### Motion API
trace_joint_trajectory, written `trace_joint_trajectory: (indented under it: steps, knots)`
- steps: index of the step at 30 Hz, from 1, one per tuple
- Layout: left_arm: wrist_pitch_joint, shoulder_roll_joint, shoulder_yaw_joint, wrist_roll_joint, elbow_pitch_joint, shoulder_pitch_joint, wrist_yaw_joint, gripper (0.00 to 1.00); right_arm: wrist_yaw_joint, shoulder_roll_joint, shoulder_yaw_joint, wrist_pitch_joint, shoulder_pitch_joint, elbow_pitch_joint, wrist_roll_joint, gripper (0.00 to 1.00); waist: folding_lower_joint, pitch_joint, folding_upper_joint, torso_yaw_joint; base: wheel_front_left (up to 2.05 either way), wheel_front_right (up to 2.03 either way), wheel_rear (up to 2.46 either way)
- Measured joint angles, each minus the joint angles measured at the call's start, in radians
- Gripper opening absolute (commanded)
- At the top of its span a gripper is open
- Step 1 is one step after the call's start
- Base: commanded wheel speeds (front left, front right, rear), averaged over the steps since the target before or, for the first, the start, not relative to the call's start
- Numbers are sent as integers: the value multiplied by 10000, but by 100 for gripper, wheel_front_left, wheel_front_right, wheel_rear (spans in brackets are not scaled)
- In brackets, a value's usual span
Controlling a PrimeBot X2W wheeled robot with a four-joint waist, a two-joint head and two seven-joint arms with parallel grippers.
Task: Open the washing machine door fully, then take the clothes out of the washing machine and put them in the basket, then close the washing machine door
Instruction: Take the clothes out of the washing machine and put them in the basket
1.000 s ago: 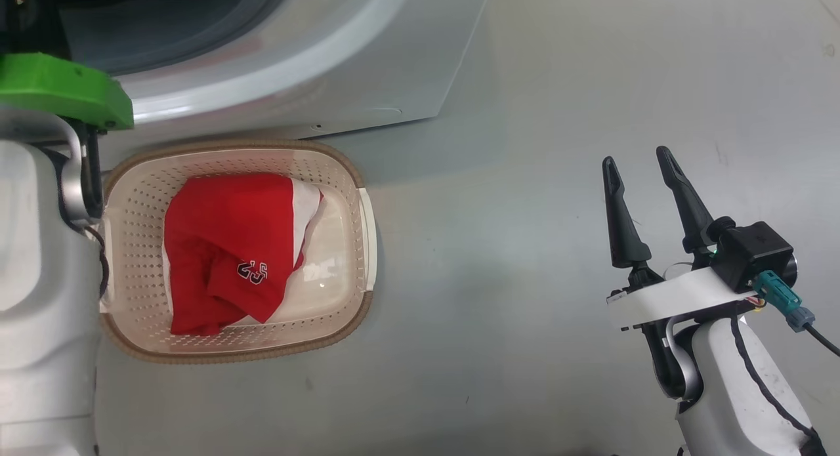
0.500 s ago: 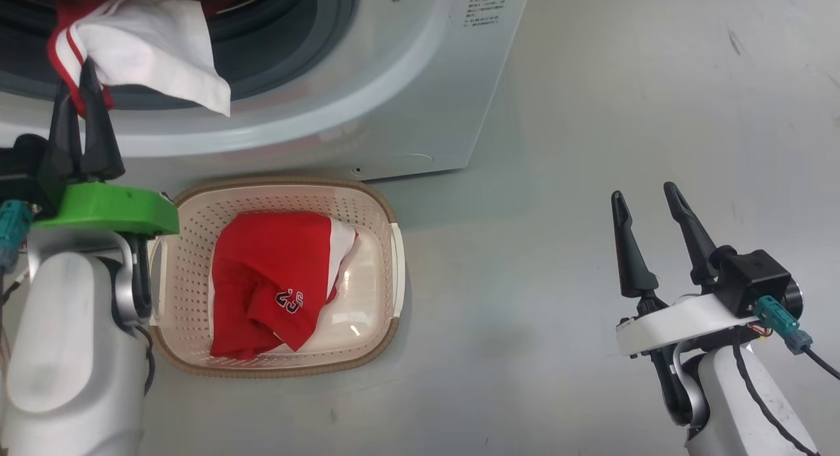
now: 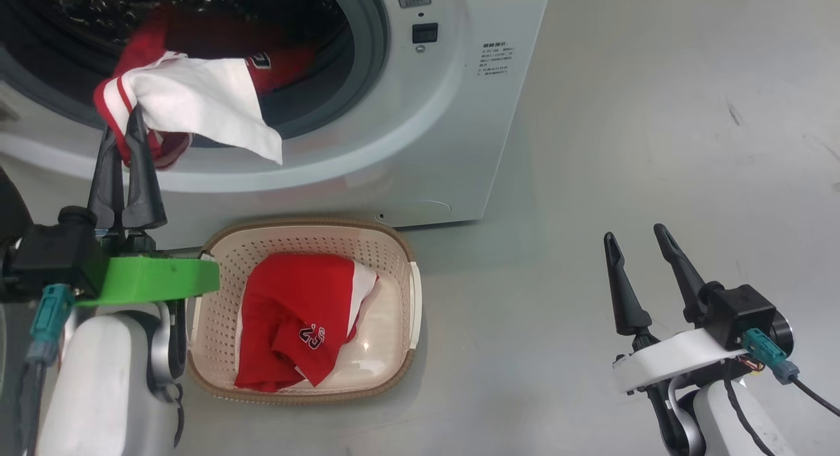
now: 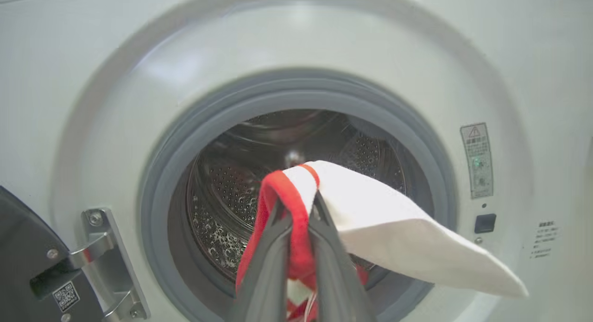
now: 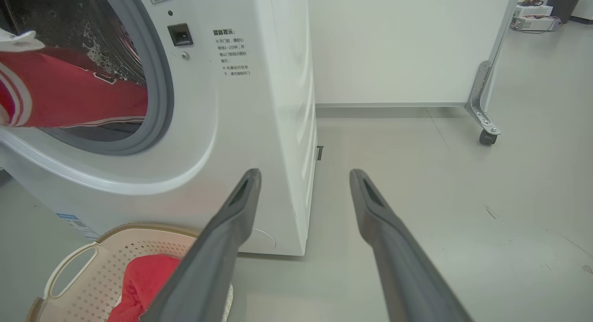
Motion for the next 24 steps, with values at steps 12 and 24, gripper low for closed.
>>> trace_joint_trajectory:
  steps: [12, 24]
  knots:
    - [46, -77, -535, 84, -1415, 1385, 44, 0, -4, 2, 128, 138, 246, -226, 2, 100, 0, -476, 0, 161, 0, 0, 0]
    - [1570, -167, -1151, -640, 625, 2554, -203, 0, 13, 10, 366, 360, 226, -671, 0, 100, 0, -97, 0, -63, 0, 0, 0]
